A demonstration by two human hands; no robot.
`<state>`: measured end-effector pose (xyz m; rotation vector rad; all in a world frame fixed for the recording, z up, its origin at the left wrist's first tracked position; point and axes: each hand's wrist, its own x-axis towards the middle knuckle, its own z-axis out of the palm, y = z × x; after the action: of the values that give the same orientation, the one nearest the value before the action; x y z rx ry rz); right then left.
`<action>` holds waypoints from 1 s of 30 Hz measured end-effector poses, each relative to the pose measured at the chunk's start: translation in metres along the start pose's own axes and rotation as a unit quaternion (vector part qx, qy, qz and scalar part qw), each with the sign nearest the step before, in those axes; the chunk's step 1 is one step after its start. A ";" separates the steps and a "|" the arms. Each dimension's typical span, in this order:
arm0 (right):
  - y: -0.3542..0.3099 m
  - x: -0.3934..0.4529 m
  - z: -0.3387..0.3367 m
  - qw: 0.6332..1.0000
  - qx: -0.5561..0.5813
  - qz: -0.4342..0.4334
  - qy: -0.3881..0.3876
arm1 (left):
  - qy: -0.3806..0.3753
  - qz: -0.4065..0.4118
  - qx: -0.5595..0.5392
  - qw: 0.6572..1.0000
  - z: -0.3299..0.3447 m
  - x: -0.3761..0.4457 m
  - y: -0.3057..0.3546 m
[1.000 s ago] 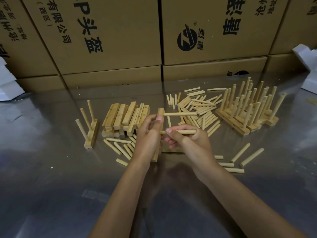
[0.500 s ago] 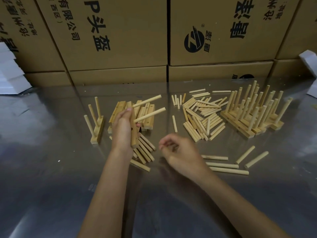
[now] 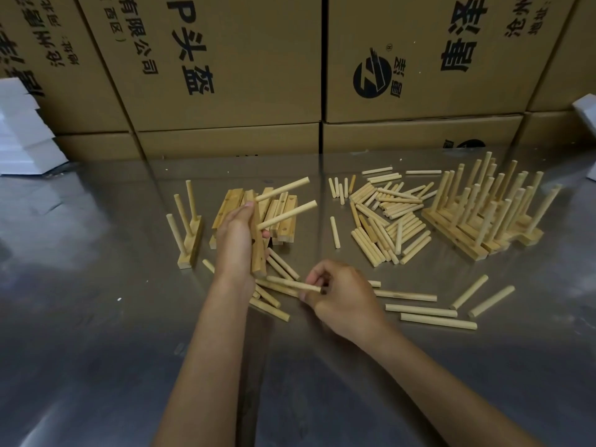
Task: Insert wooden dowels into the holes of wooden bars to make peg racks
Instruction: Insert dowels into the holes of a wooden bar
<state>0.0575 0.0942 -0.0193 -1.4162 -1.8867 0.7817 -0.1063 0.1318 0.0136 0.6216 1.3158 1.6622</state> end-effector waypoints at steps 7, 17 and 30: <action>-0.008 0.006 -0.041 0.933 0.351 0.027 0.077 | -0.016 -0.005 0.016 1.000 0.006 -0.007 -0.002; -0.006 -0.004 -0.034 0.952 -0.119 -0.266 0.091 | -0.050 -0.009 0.043 0.998 0.028 -0.022 -0.012; -0.007 -0.006 -0.031 0.953 -0.060 -0.284 0.083 | -0.044 0.008 0.013 0.999 0.030 -0.027 -0.011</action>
<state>0.0786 0.0889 0.0041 -0.8869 -2.0788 0.2616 -0.0657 0.1228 0.0162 0.7136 1.2735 1.6146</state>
